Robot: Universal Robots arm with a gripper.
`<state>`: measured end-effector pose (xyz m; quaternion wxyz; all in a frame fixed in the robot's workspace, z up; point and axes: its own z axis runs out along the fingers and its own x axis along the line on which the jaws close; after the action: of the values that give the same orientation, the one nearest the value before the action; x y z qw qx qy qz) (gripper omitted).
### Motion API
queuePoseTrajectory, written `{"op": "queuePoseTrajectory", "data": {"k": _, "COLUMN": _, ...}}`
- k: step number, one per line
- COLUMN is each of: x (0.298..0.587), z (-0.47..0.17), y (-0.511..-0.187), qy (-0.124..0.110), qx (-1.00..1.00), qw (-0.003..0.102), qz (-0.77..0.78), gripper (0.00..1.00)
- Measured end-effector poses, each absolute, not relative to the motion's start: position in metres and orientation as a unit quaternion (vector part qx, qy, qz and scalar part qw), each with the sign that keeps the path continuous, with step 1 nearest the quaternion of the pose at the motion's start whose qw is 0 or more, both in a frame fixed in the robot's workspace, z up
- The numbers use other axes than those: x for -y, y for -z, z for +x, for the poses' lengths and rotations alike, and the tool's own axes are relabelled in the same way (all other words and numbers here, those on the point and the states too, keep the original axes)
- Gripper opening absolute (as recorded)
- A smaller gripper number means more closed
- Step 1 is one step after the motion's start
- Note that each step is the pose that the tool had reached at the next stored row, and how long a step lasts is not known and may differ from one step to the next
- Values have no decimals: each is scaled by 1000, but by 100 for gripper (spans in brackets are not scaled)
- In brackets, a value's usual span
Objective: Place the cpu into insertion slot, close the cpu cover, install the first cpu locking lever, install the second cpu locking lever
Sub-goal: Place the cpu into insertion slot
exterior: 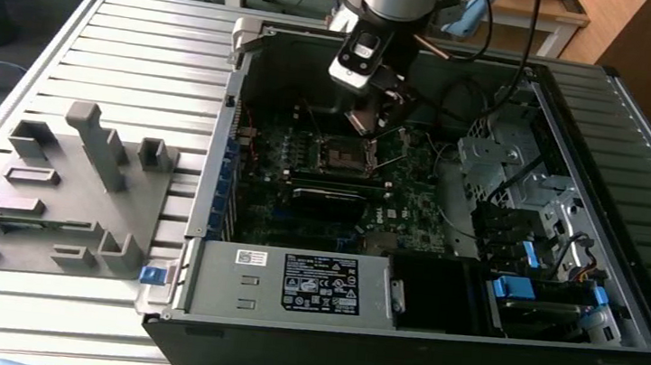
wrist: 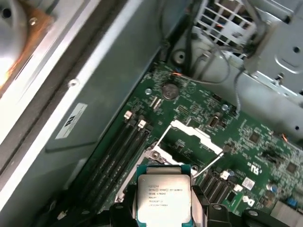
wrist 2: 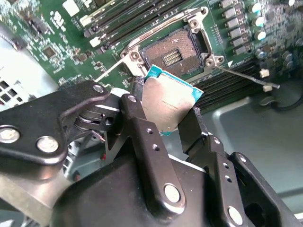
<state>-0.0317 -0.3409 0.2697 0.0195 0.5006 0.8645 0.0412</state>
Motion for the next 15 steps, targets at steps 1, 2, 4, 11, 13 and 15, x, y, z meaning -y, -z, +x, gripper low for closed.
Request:
{"op": "queuePoseTrajectory", "data": {"k": 1, "x": 341, "z": -32, "y": -269, "qy": -41, "qx": -860, "qw": 20, "qz": 508, "gripper": 54}}
{"op": "queuePoseTrajectory", "data": {"k": 2, "x": 341, "z": -32, "y": -269, "qy": -41, "qx": -855, "qw": 20, "qz": 516, "gripper": 54}}
{"op": "queuePoseTrajectory", "data": {"k": 4, "x": 341, "z": -32, "y": -269, "qy": -41, "qx": -846, "qw": 21, "qz": 532, "gripper": 54}}
{"op": "queuePoseTrajectory", "data": {"k": 11, "x": 341, "z": -32, "y": -267, "qy": -39, "qx": -810, "qw": 24, "qz": 585, "gripper": 54}}
{"op": "queuePoseTrajectory", "data": {"k": 13, "x": 341, "z": -32, "y": -266, "qy": -39, "qx": -799, "qw": 24, "qz": 599, "gripper": 54}}
{"op": "queuePoseTrajectory", "data": {"k": 15, "x": 341, "z": -32, "y": -266, "qy": -38, "qx": -789, "qw": 25, "qz": 613, "gripper": 54}}
